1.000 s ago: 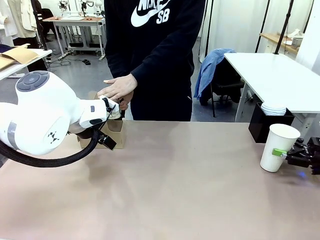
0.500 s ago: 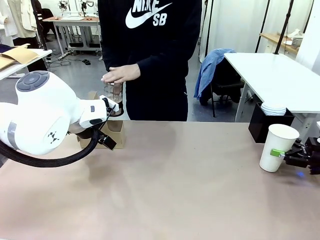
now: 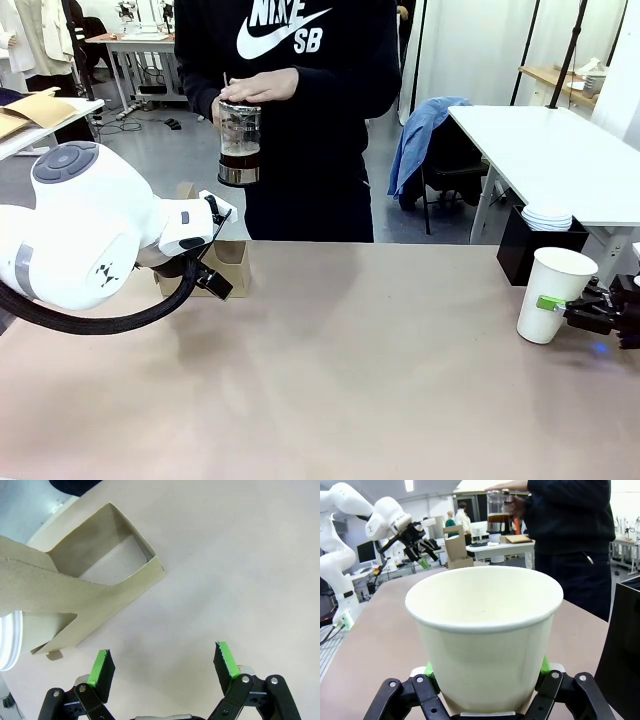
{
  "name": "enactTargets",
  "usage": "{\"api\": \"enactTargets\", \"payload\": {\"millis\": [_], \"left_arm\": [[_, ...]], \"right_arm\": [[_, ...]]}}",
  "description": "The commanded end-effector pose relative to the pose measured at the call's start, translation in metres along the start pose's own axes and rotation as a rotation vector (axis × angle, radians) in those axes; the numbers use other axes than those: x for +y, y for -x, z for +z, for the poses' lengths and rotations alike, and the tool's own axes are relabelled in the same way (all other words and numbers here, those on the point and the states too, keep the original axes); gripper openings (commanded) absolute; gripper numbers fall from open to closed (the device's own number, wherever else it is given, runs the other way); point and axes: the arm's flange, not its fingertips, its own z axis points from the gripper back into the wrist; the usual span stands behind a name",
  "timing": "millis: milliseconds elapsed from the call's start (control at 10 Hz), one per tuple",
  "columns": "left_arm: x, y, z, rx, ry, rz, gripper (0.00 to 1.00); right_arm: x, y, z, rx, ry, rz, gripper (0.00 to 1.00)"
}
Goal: Pour a drink into a cup and package it in a carrier.
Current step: Pick up the 600 ml Paper Cup and place it in the middle top area of the table.
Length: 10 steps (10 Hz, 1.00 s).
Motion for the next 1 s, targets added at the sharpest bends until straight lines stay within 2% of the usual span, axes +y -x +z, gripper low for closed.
{"api": "enactTargets", "payload": {"millis": [0, 100, 500, 700, 900], "left_arm": [[0.0, 0.0, 0.0, 0.0, 0.001, 0.001, 1.0], [0.0, 0.0, 0.0, 0.0, 0.001, 0.001, 1.0], [0.0, 0.0, 0.0, 0.0, 0.001, 0.001, 1.0], [0.0, 0.0, 0.0, 0.0, 0.001, 0.001, 1.0], [0.0, 0.0, 0.0, 0.0, 0.001, 0.001, 1.0]], "right_arm": [[0.015, -0.012, 0.006, -0.01, 0.049, 0.002, 0.8], [0.026, -0.029, -0.002, 0.017, 0.144, -0.069, 0.8], [0.063, -0.109, -0.085, 0.023, 0.238, 0.043, 0.8], [0.058, -0.132, -0.15, 0.02, 0.285, 0.097, 0.8], [0.036, -0.13, -0.208, -0.004, 0.306, 0.103, 0.8]]}}
